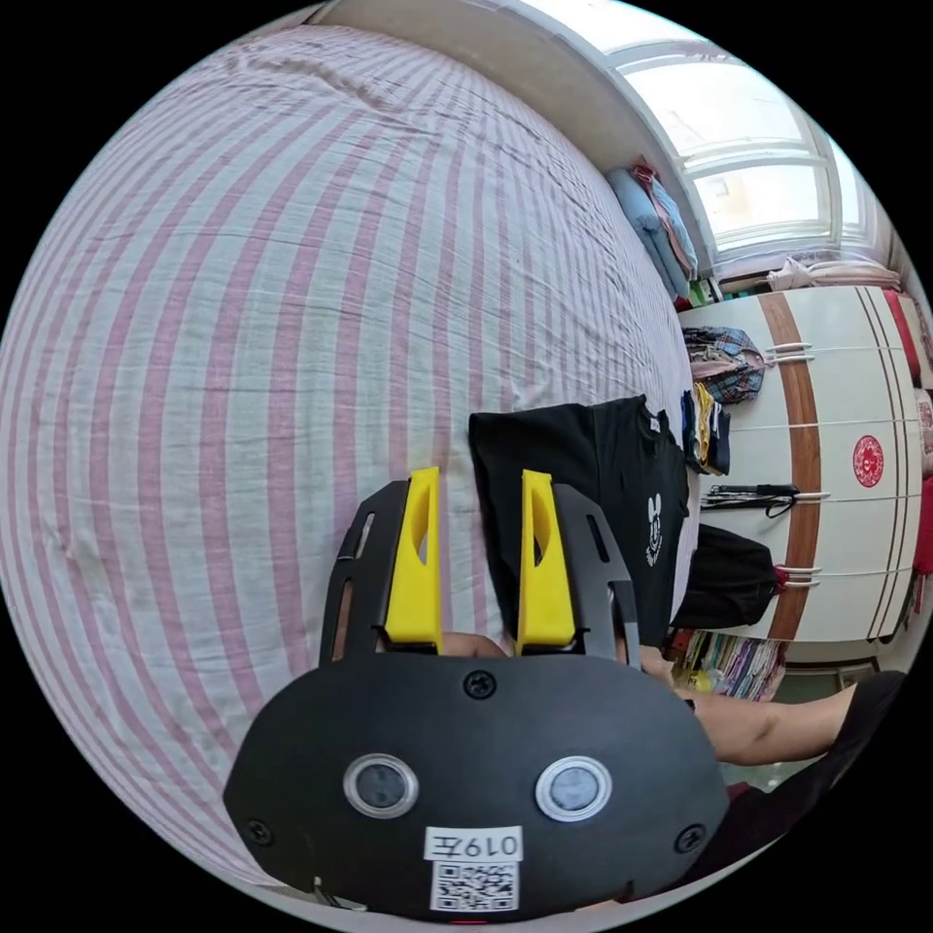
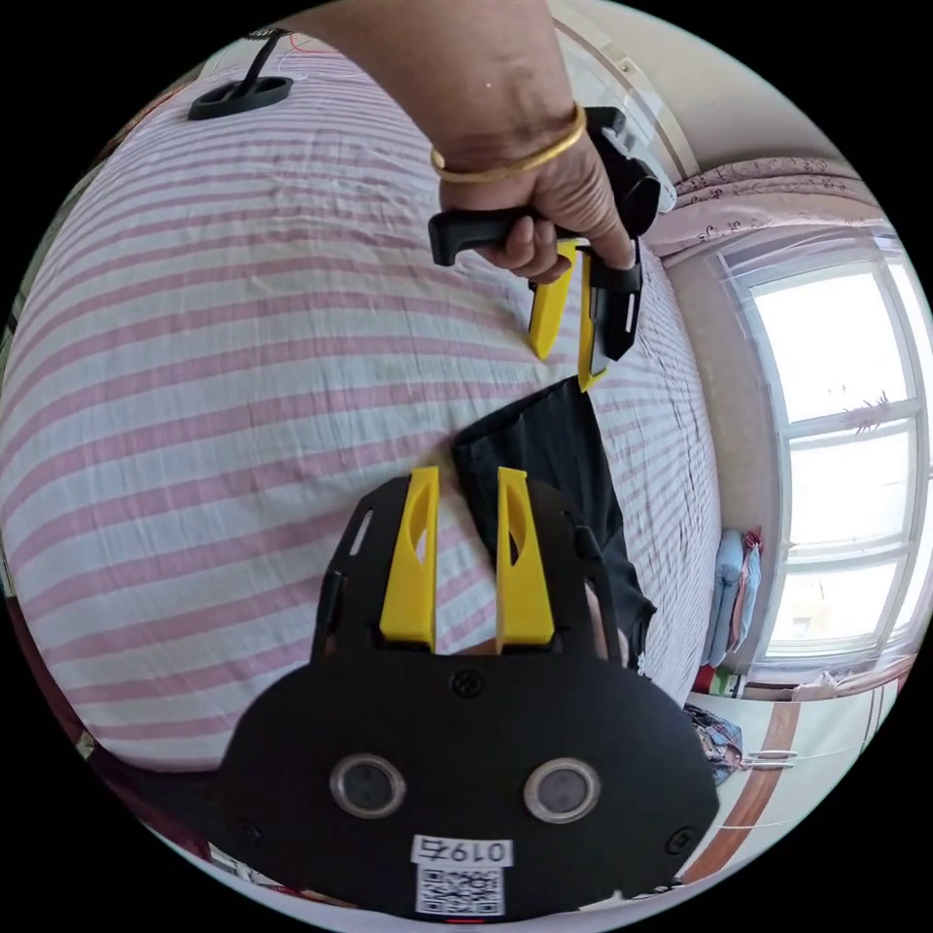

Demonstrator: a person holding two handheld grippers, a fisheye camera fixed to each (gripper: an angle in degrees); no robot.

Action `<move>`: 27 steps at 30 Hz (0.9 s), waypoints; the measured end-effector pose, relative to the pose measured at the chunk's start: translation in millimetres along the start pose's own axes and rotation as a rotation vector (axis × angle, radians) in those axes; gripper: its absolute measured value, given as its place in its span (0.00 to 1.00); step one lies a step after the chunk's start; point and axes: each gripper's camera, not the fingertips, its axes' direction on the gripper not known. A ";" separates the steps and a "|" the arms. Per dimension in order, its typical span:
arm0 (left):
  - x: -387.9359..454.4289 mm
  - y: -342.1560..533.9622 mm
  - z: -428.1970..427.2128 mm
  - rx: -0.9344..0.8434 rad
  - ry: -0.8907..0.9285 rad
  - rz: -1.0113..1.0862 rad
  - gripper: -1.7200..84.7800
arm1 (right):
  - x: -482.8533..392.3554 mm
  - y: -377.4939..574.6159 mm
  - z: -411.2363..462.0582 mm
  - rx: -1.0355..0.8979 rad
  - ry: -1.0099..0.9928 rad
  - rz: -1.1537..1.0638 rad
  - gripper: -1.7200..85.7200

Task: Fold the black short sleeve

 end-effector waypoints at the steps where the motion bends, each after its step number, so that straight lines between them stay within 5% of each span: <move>1: -6.4 -4.1 -1.7 0.013 0.010 -0.019 0.14 | -2.6 0.5 5.9 -0.003 0.013 -0.007 0.11; 27: -44.4 -124.5 13.0 -0.147 0.076 0.088 0.04 | 97.9 67.0 28.5 -0.035 -0.122 0.380 0.01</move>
